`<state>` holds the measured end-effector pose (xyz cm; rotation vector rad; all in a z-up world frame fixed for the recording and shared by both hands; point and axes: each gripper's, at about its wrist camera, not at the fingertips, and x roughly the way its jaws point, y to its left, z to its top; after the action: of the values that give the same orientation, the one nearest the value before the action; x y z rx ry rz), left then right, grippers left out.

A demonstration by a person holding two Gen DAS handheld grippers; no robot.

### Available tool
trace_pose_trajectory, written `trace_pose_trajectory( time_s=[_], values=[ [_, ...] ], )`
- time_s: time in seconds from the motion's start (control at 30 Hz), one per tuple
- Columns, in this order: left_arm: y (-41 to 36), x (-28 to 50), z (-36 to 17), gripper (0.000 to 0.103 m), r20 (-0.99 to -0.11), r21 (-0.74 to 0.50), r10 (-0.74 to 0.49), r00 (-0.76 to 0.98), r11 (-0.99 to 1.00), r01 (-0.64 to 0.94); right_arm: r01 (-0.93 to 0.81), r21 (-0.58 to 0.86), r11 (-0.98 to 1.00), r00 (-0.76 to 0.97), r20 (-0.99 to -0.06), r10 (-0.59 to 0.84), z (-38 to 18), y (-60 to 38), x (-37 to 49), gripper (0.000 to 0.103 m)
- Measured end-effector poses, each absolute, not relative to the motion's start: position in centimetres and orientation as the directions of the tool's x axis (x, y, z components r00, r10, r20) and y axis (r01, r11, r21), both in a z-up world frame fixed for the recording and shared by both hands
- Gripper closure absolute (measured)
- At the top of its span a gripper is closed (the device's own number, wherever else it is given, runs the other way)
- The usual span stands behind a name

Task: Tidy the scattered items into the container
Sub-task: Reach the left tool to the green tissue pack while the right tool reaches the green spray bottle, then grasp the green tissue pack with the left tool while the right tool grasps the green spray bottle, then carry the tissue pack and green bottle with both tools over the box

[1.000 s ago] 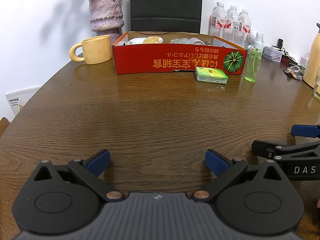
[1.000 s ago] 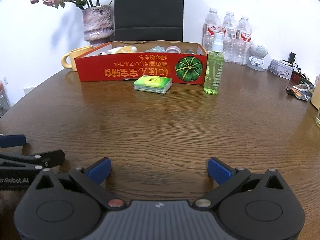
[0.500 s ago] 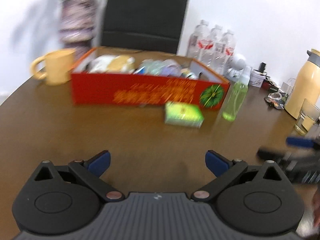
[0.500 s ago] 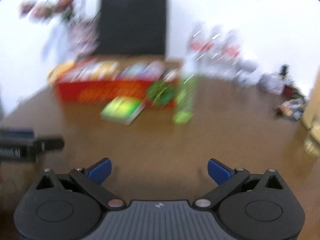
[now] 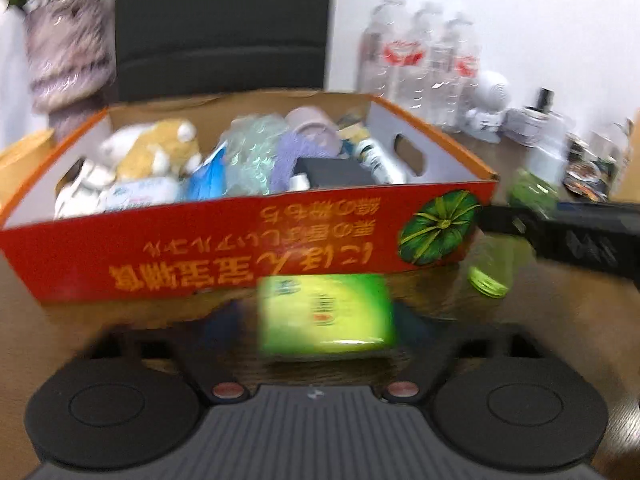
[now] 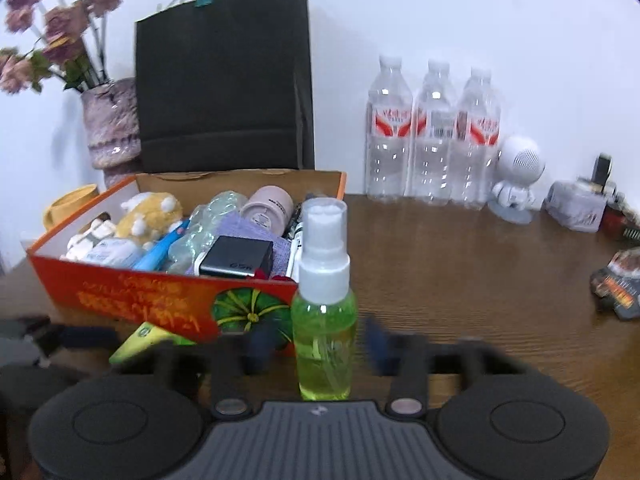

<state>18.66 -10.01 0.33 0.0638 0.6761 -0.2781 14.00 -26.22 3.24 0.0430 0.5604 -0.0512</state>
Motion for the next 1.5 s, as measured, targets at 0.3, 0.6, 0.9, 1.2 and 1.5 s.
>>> trace_pose_trajectory(
  time_s=[0.3,0.6,0.9,1.2,1.5],
  values=[
    [-5.4,14.2,5.1,0.038,-0.523,-0.123,-0.286,0.803,0.957,0.261,-0.049,0.097,0.994,0.863,-0.497,0.091,6.6,-24.9,9.6,0.073],
    [-0.6,20.6,14.0,0.038,-0.475,-0.14,-0.217,0.853,0.975,0.17,-0.145,0.164,0.976,0.816,-0.538,0.212,13.1,-21.4,15.3,0.073],
    [0.9,31.5,12.0,0.038,-0.616,-0.112,-0.152,0.773,0.988,0.105,-0.123,0.228,0.966,0.562,-0.786,0.257,9.0,-19.5,30.3,0.073],
    [-1.2,36.3,9.6,0.037,-0.641,-0.106,-0.185,0.745,0.983,0.153,-0.146,0.224,0.964,0.582,-0.768,0.267,8.6,-20.9,32.5,0.037],
    [-3.5,41.9,8.1,0.031,-0.755,-0.102,-0.18,0.631,0.982,0.158,-0.069,0.123,0.99,0.443,-0.885,0.141,8.3,-24.4,34.7,0.031]
  ],
)
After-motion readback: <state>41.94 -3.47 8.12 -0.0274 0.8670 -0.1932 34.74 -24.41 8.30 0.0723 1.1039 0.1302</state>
